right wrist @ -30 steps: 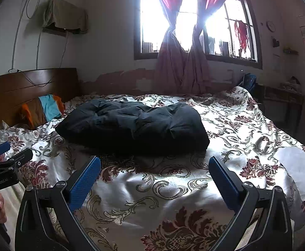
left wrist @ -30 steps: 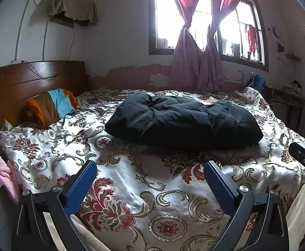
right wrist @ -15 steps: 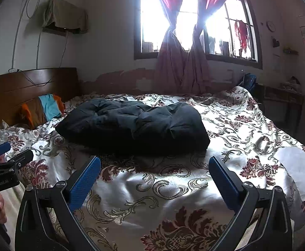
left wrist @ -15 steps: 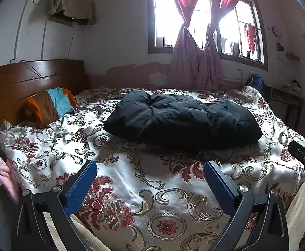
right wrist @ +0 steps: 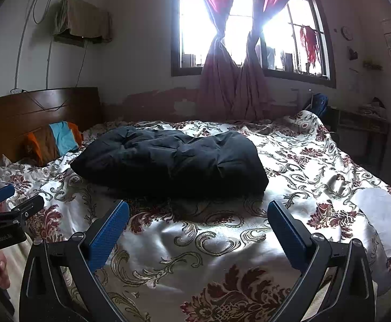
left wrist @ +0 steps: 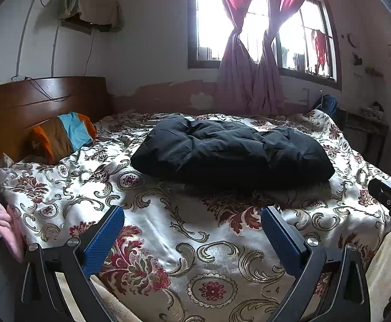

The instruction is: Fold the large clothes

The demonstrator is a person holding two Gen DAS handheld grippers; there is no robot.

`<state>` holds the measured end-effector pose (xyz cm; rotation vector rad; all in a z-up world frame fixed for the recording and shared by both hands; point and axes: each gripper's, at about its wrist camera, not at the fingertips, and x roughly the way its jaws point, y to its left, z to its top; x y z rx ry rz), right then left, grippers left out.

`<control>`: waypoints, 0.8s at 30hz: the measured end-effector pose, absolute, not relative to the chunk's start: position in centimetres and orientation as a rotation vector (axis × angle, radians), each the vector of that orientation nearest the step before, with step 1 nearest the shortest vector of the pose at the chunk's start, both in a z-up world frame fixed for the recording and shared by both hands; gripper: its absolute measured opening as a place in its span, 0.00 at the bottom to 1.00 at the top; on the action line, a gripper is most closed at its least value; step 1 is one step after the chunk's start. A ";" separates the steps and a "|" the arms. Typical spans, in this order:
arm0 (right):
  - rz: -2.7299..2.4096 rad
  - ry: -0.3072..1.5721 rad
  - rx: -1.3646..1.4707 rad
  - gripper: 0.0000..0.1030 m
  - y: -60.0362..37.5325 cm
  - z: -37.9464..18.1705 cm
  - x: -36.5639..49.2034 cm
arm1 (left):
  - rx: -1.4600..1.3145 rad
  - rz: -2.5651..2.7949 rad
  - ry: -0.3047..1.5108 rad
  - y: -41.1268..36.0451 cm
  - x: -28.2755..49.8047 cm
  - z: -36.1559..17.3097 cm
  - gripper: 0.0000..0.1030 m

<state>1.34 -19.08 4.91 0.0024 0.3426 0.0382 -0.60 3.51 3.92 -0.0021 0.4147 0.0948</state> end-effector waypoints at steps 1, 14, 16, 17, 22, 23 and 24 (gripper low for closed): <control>0.038 0.343 0.003 0.98 -19.1 4.9 1.3 | -0.002 0.096 0.418 3.5 -0.6 3.9 1.00; 0.039 0.346 0.000 0.98 -19.0 5.0 1.3 | 0.021 0.136 0.451 3.4 -0.2 3.3 1.00; 0.039 0.346 -0.001 0.98 -18.9 4.9 1.3 | 0.021 0.135 0.455 3.4 -0.1 3.3 1.00; 0.038 0.346 0.000 0.98 -18.9 5.0 1.3 | 0.022 0.137 0.457 3.5 -0.1 3.2 1.00; 0.039 0.347 0.000 0.98 -18.9 4.9 1.3 | 0.020 0.141 0.462 3.6 0.1 3.2 1.00; 0.039 0.348 0.000 0.98 -18.8 4.9 1.3 | 0.018 0.144 0.463 3.6 0.1 3.1 1.00; 0.039 0.351 -0.001 0.98 -18.8 4.9 1.3 | 0.014 0.149 0.463 3.7 0.2 3.1 1.00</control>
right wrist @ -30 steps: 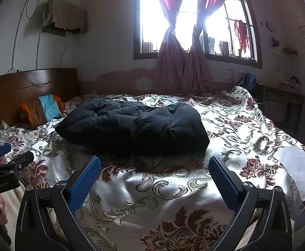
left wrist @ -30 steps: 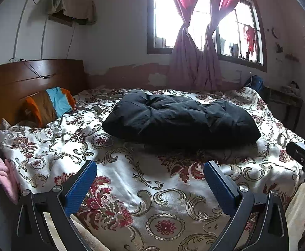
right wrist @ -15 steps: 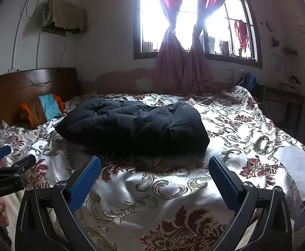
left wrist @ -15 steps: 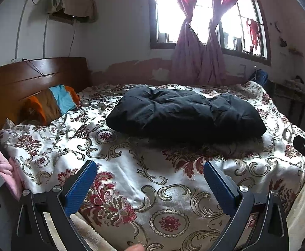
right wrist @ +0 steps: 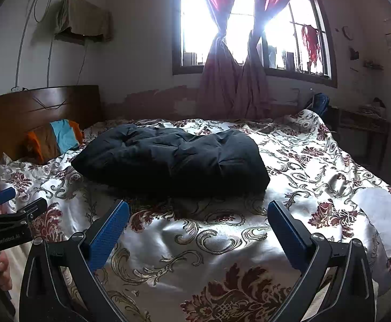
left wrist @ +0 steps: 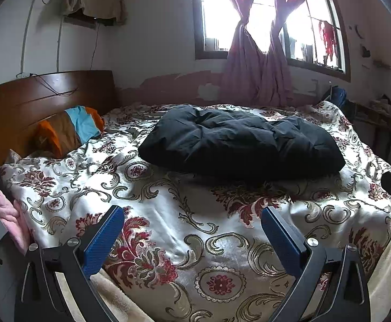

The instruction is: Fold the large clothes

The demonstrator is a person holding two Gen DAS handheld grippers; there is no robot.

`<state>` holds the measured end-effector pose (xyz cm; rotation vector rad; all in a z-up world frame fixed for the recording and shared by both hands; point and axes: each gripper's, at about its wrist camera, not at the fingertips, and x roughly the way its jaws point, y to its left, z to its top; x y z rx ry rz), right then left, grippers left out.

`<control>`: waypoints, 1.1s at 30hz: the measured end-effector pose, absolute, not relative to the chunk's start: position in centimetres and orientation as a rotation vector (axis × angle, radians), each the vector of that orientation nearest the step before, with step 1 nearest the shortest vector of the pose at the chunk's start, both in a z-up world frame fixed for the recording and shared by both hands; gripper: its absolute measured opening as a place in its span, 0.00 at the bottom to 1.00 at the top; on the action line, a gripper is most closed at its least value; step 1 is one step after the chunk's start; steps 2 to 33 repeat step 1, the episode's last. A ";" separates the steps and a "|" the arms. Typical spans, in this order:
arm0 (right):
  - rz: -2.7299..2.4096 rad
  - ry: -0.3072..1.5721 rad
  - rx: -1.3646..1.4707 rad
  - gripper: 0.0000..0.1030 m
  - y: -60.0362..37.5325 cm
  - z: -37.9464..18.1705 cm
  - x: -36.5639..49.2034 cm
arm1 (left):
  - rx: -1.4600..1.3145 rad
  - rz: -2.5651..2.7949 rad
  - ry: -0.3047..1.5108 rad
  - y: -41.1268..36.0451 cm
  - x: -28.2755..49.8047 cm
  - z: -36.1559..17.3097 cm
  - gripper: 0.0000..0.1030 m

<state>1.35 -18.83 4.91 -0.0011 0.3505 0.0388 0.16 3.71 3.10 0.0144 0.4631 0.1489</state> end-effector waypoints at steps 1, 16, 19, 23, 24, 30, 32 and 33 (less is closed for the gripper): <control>0.040 0.353 -0.003 0.98 -18.8 4.8 1.3 | 0.010 0.150 0.465 3.8 0.2 3.1 1.00; 0.040 0.353 -0.003 0.98 -18.8 4.8 1.3 | 0.010 0.150 0.465 3.8 0.2 3.1 1.00; 0.040 0.353 -0.003 0.98 -18.8 4.8 1.3 | 0.010 0.150 0.465 3.8 0.2 3.1 1.00; 0.040 0.353 -0.003 0.98 -18.8 4.8 1.3 | 0.010 0.150 0.465 3.8 0.2 3.1 1.00; 0.040 0.353 -0.003 0.98 -18.8 4.8 1.3 | 0.010 0.150 0.465 3.8 0.2 3.1 1.00; 0.040 0.353 -0.003 0.98 -18.8 4.8 1.3 | 0.010 0.150 0.465 3.8 0.2 3.1 1.00; 0.040 0.353 -0.003 0.98 -18.8 4.8 1.3 | 0.010 0.150 0.465 3.8 0.2 3.1 1.00; 0.040 0.353 -0.003 0.98 -18.8 4.8 1.3 | 0.010 0.150 0.465 3.8 0.2 3.1 1.00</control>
